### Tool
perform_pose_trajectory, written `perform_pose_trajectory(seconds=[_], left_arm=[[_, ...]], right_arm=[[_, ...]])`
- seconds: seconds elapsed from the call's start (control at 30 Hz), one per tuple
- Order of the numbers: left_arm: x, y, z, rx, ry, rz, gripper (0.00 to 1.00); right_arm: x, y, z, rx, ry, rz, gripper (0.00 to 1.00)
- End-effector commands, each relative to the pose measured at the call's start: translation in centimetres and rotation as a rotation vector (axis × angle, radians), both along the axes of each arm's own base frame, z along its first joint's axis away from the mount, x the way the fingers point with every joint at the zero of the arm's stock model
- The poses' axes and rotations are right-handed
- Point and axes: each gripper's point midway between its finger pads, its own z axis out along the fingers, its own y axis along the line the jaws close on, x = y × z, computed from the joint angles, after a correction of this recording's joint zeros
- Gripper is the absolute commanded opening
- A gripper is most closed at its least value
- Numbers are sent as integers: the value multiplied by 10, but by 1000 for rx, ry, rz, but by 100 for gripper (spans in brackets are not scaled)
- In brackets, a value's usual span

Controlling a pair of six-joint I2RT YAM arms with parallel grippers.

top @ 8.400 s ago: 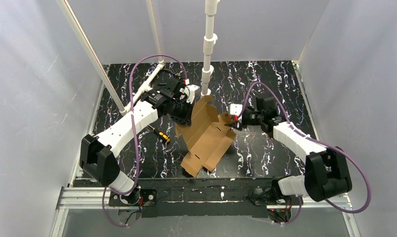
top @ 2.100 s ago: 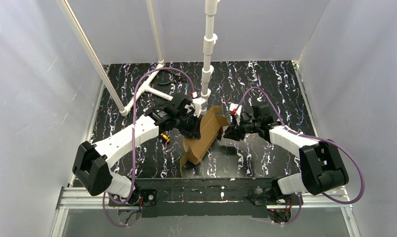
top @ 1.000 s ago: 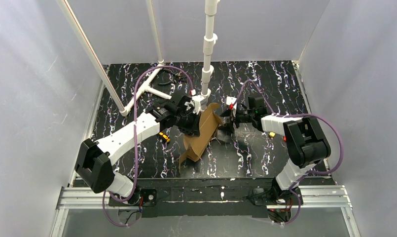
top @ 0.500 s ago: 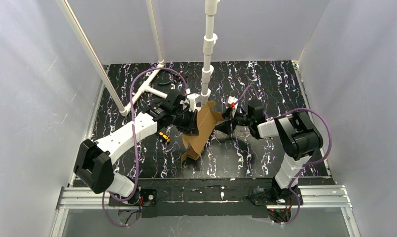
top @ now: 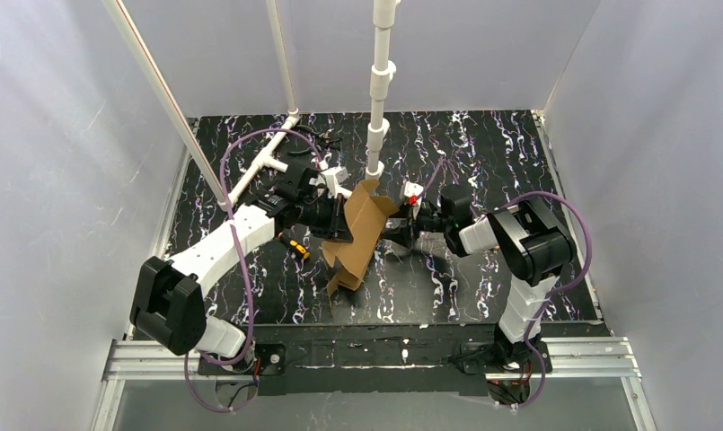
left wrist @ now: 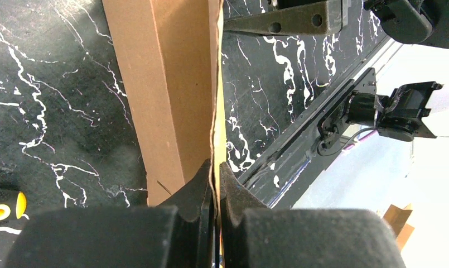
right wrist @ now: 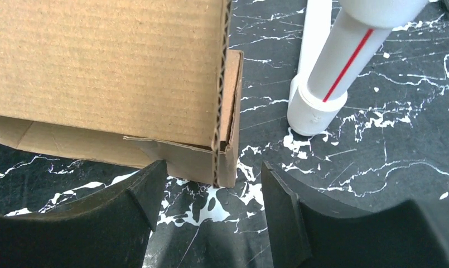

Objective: Fold the paper box

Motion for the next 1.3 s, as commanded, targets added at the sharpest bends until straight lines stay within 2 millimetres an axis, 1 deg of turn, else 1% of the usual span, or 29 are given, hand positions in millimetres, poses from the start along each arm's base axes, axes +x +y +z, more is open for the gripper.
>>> perform_pose_trajectory(seconds=[0.0,0.17,0.27,0.43,0.53,0.77,0.83,0.97,1.1,1.23,1.27], left_arm=[[-9,10,5,-31,25,6,0],[-8,15,3,-40,40,24,0],[-7,17,4,-46,46,32,0],[-5,21,3,-59,64,39,0],[-4,23,0,-69,81,45,0],[0,29,0,-94,102,70,0],[2,31,0,-98,106,77,0],[5,34,2,-111,113,90,0],[7,37,5,-124,115,101,0],[8,39,12,-151,116,110,0],[8,39,15,-160,116,109,0]], right_arm=[[10,14,20,36,-121,55,71],[11,23,32,94,-127,64,70],[13,29,31,93,-122,65,69],[12,40,31,95,-120,85,66],[12,46,32,99,-123,100,63],[11,55,32,106,-107,128,42],[9,56,34,114,-100,139,33],[8,58,36,121,-99,144,18],[7,58,39,123,-100,137,1],[3,55,44,120,-102,121,1],[2,53,49,115,-108,115,1]])
